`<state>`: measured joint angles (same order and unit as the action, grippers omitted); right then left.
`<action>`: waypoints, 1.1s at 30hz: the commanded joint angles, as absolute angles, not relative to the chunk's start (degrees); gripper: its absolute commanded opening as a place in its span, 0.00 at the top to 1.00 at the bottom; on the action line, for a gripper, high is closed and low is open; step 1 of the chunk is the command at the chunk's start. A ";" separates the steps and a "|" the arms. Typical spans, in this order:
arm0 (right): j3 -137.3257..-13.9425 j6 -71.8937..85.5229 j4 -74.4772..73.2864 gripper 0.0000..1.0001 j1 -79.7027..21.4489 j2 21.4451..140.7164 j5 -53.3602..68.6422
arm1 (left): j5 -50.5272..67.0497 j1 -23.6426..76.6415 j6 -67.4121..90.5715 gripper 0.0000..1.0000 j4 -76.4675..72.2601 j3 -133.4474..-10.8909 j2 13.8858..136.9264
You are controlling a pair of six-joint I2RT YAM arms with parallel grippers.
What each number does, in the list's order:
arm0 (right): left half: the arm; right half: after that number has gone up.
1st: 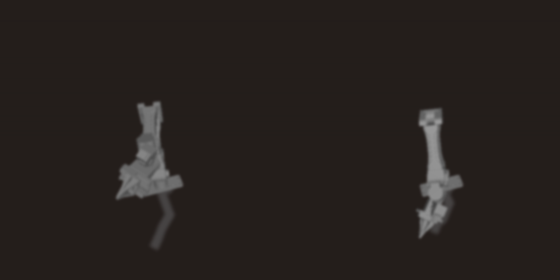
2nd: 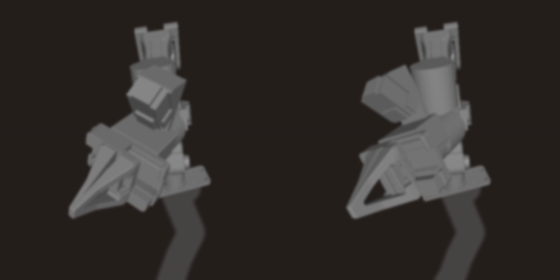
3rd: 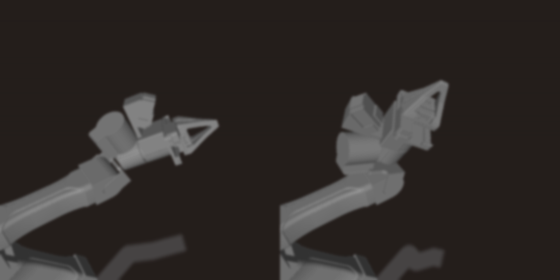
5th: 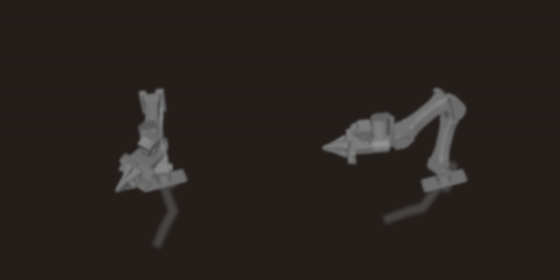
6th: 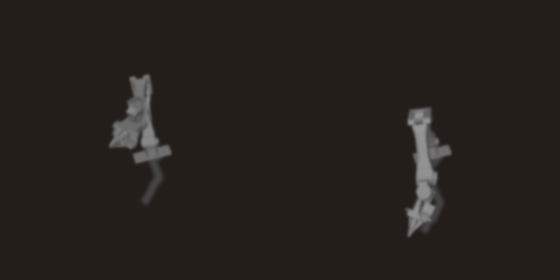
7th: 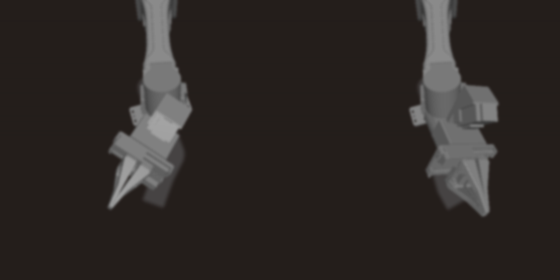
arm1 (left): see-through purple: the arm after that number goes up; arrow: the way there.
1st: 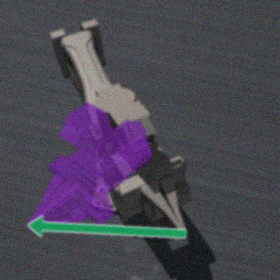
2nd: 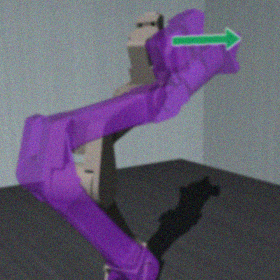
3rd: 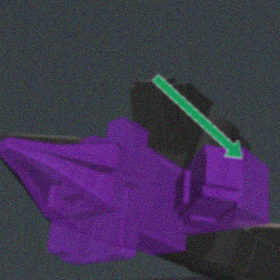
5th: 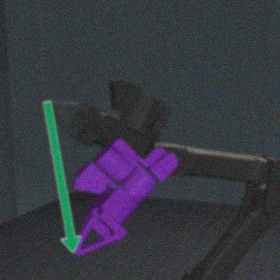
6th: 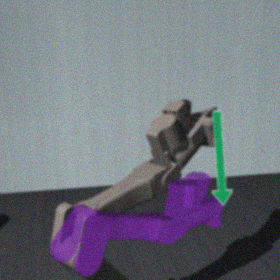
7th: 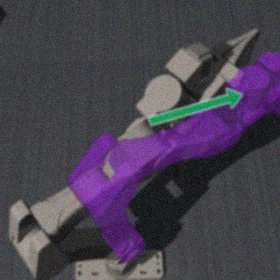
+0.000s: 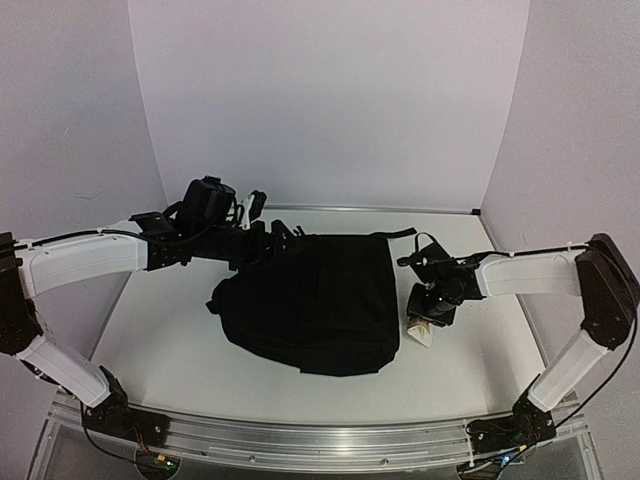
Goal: Pack the student bag
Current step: Pick up the stationery from the center of the board.
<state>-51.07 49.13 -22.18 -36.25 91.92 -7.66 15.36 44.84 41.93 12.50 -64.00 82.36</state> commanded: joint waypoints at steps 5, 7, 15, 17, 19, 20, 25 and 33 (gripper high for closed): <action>-47.59 49.57 -19.86 0.65 -36.20 80.26 -7.80 | 18.94 45.06 41.88 0.09 8.42 -67.23 84.07; -47.33 47.21 -17.92 0.67 -36.19 76.15 -5.40 | 20.80 45.67 42.51 0.09 6.88 -68.15 85.22; -49.75 38.03 -8.73 0.66 -36.75 62.95 10.28 | 29.59 49.69 46.42 0.09 -1.48 -73.98 92.25; -50.65 37.01 -6.47 0.66 -37.60 62.15 12.52 | 31.45 50.09 47.22 0.09 -3.85 -74.52 92.96; -51.47 36.43 -4.23 0.65 -38.99 62.88 13.76 | 32.33 50.18 47.41 0.09 -5.16 -74.30 92.70; -51.84 36.13 -3.28 0.65 -40.06 63.64 14.11 | 32.25 50.19 47.28 0.09 -5.57 -73.95 92.19; -55.02 34.27 2.39 0.64 -47.03 68.88 13.06 | 32.09 50.14 47.22 0.08 -6.87 -71.61 89.12; -57.71 34.94 8.73 0.62 -50.61 75.00 16.13 | 35.82 50.18 49.19 0.12 -10.75 -67.86 87.14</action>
